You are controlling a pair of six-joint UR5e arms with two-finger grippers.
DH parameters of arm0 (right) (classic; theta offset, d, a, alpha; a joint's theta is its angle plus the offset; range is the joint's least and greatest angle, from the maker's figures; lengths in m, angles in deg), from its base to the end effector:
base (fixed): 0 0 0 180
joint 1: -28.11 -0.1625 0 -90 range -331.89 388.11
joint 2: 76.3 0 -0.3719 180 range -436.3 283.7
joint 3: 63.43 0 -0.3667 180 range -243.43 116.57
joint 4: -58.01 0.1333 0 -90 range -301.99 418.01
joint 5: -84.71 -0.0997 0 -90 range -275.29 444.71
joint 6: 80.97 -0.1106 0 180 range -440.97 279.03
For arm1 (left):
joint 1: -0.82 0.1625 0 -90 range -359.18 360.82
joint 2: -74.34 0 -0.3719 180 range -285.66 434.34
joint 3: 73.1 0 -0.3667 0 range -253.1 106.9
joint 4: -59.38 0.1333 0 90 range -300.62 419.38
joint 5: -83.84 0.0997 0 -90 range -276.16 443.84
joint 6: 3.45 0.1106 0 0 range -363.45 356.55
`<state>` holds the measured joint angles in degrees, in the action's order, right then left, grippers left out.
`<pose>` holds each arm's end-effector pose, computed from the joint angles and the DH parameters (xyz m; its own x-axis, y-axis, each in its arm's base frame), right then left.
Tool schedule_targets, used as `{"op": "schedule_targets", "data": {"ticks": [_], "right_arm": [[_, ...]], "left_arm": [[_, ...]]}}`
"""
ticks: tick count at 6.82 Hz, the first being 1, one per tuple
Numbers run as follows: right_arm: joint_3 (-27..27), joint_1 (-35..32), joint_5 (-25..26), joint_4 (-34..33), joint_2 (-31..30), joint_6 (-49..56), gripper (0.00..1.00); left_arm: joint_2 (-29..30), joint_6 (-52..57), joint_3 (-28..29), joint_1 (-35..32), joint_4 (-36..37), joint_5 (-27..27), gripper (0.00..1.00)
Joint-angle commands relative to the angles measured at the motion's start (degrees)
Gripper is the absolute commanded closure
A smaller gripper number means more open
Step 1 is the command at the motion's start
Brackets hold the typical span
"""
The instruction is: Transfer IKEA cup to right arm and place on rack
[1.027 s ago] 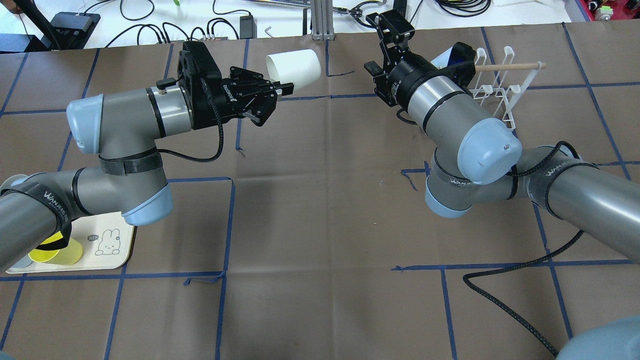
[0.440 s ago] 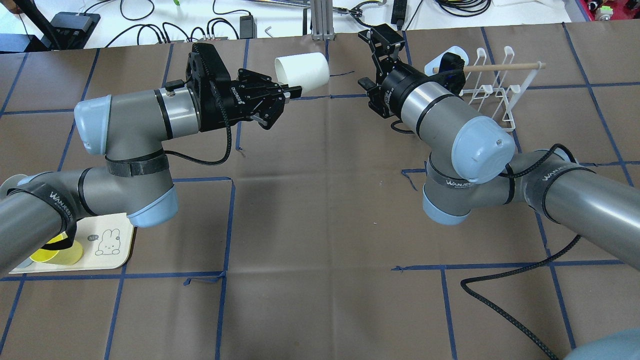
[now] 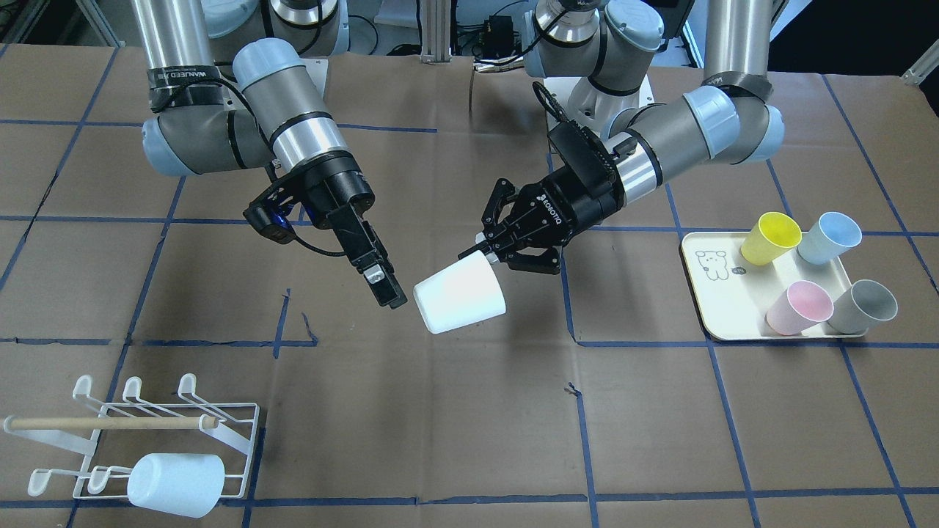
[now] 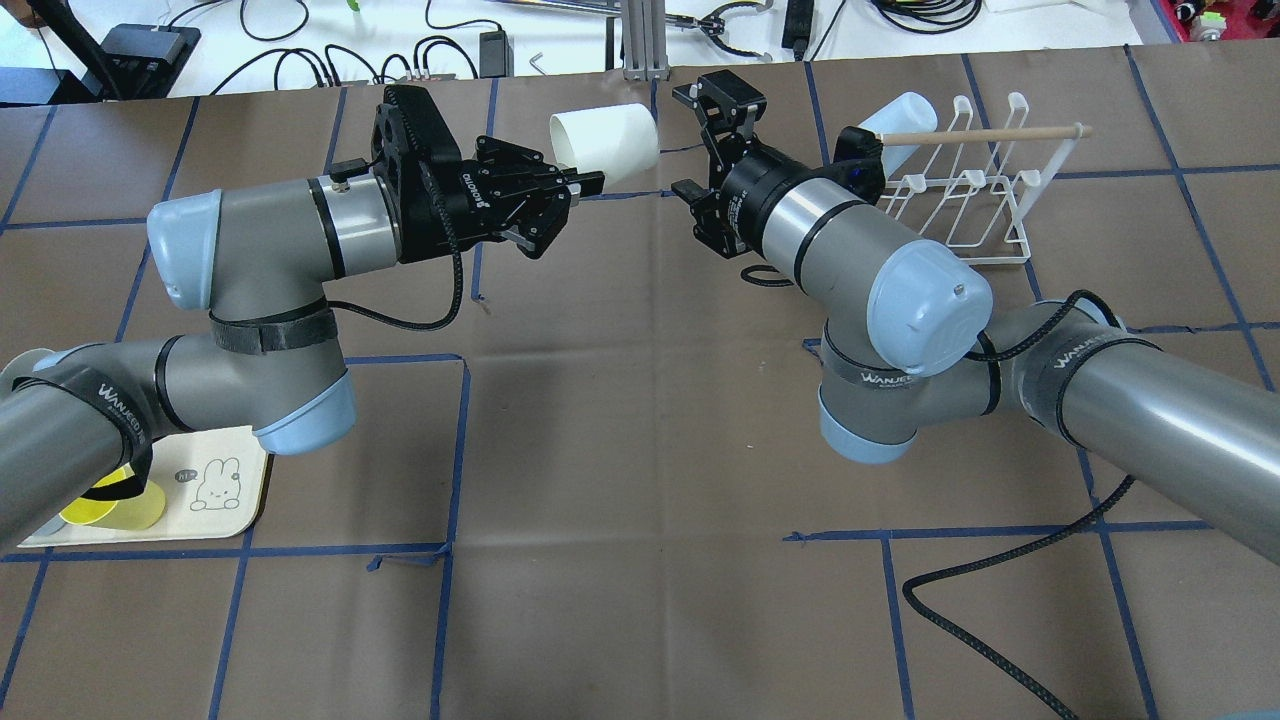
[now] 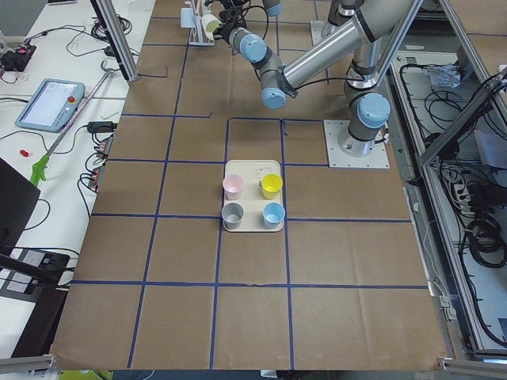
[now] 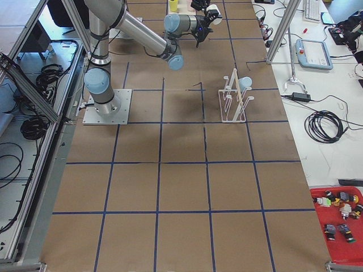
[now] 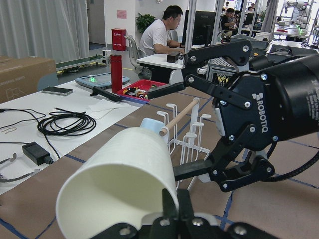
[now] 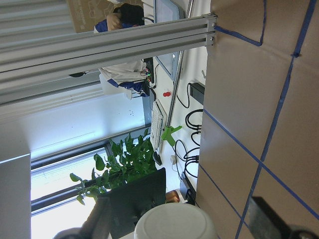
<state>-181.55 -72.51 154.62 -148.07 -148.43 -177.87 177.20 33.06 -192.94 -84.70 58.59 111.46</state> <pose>0.2606 -0.4604 0.3111 0.0414 0.3912 -0.9194 0.8648 0.4467 0.2291 -0.1948 -0.4747 0.3134 -0.4438 0.8942 0.0585 0.2617 0.1917 -0.9459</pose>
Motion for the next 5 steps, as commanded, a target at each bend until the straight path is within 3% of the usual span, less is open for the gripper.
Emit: {"op": "schedule_targets", "data": {"ticks": [1, 5], "right_arm": [[0.88, -1.41, -0.03, 0.06, 0.23, -0.22, 0.04], [2.28, -2.90, -0.03, 0.32, 1.37, -1.10, 0.04]], "left_arm": [[-0.03, -0.03, -0.05, 0.00, 0.00, 0.06, 0.99], [-0.03, -0.03, 0.04, 0.00, 0.00, 0.06, 0.99]]}}
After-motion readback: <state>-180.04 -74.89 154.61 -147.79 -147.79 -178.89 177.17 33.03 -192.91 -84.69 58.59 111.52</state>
